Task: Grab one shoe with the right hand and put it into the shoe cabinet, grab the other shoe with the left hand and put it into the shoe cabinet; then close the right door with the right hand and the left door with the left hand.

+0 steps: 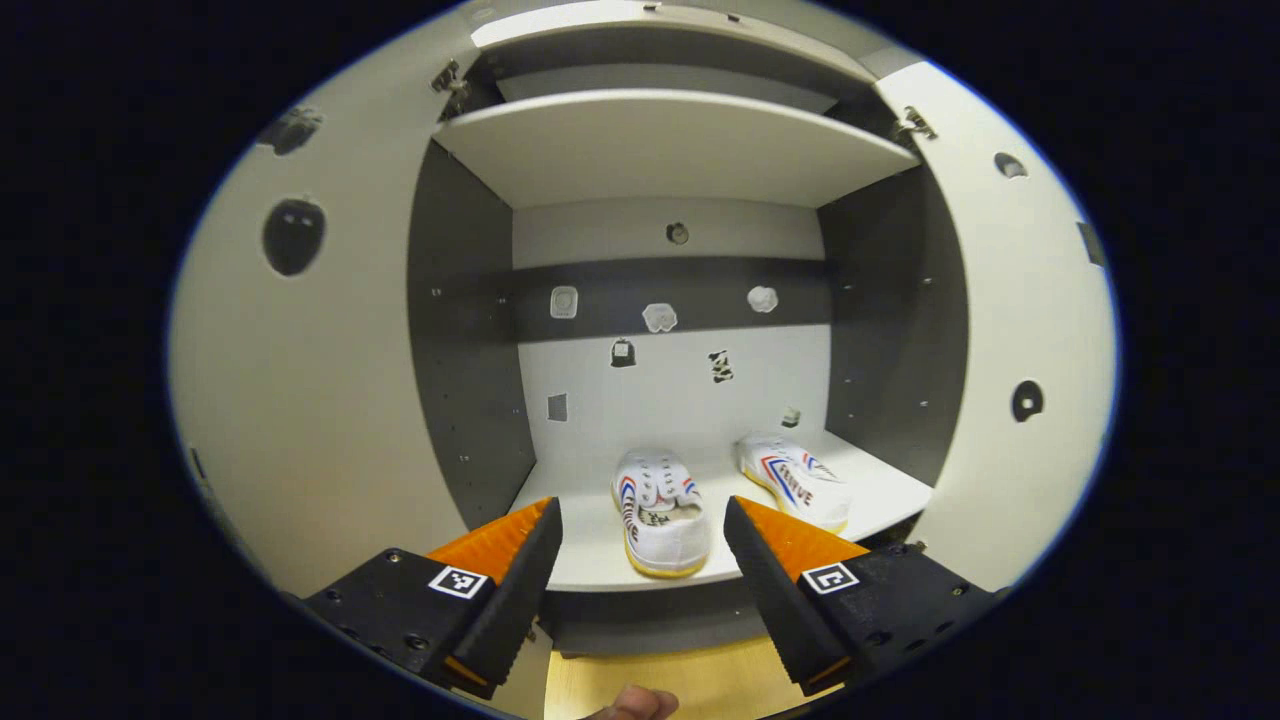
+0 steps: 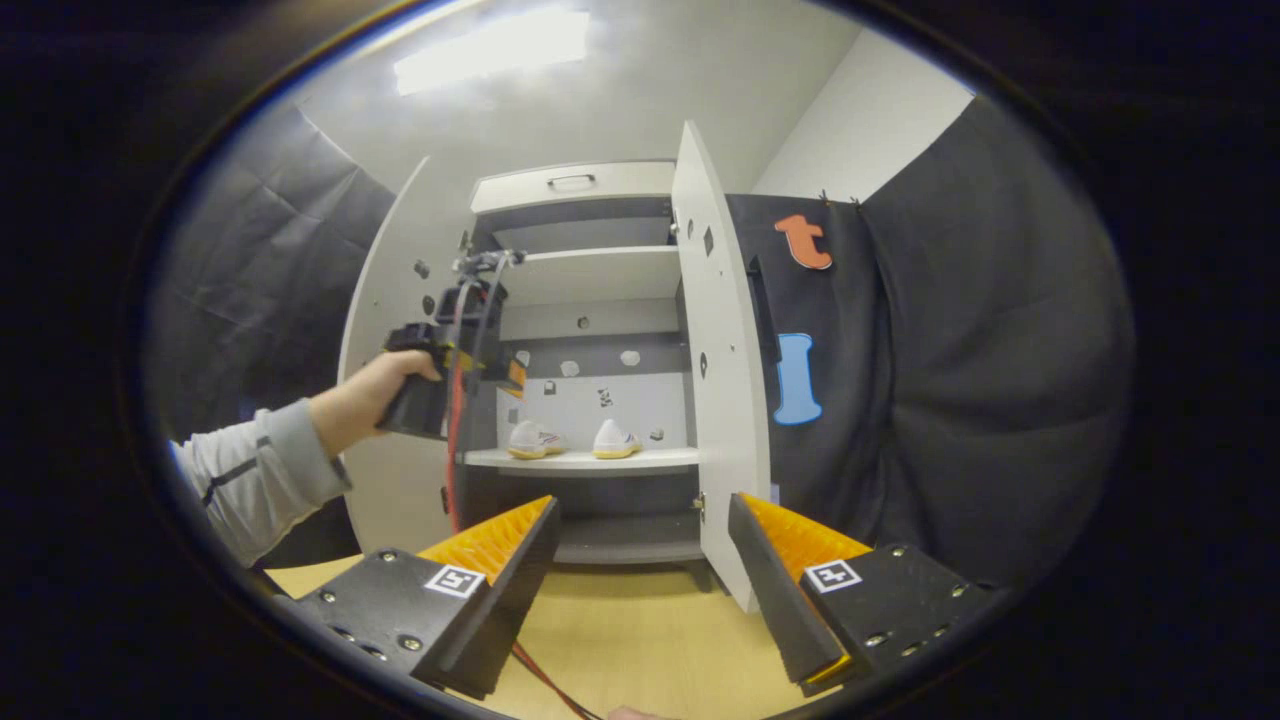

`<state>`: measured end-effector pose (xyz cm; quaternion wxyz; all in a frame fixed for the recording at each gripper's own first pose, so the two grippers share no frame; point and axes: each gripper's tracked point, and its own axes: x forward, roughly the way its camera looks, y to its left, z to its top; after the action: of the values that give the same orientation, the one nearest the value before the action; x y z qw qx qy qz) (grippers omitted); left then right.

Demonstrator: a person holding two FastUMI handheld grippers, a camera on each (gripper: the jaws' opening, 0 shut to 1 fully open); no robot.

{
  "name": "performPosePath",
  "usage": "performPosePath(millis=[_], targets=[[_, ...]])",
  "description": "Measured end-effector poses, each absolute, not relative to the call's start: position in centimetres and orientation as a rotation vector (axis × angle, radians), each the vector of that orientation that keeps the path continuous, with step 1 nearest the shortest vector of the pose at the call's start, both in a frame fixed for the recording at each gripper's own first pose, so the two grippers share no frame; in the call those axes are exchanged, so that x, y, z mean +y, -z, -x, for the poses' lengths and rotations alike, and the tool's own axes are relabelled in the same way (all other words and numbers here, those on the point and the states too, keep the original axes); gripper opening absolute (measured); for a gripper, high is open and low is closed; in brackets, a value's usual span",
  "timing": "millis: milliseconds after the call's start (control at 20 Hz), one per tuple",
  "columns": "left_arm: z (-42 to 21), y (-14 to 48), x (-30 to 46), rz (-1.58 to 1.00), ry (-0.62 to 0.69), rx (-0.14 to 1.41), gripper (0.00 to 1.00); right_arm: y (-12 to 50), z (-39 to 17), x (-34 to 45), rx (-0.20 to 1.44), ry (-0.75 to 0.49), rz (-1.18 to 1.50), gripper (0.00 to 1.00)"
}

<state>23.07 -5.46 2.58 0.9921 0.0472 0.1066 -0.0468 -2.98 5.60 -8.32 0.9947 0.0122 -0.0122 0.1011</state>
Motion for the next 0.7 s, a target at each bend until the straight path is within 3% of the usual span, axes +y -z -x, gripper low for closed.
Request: performPosePath(millis=[300,700], targets=[[-13.1,-4.0,-3.3,-0.042,0.157,0.155,0.98,9.1,2.3,4.5,-0.007,-0.163,-0.017,0.97],[-4.3,0.8,-2.0,-0.023,0.221,0.145,0.98,8.0,2.2,2.8,-0.042,-0.117,0.001,1.0]])
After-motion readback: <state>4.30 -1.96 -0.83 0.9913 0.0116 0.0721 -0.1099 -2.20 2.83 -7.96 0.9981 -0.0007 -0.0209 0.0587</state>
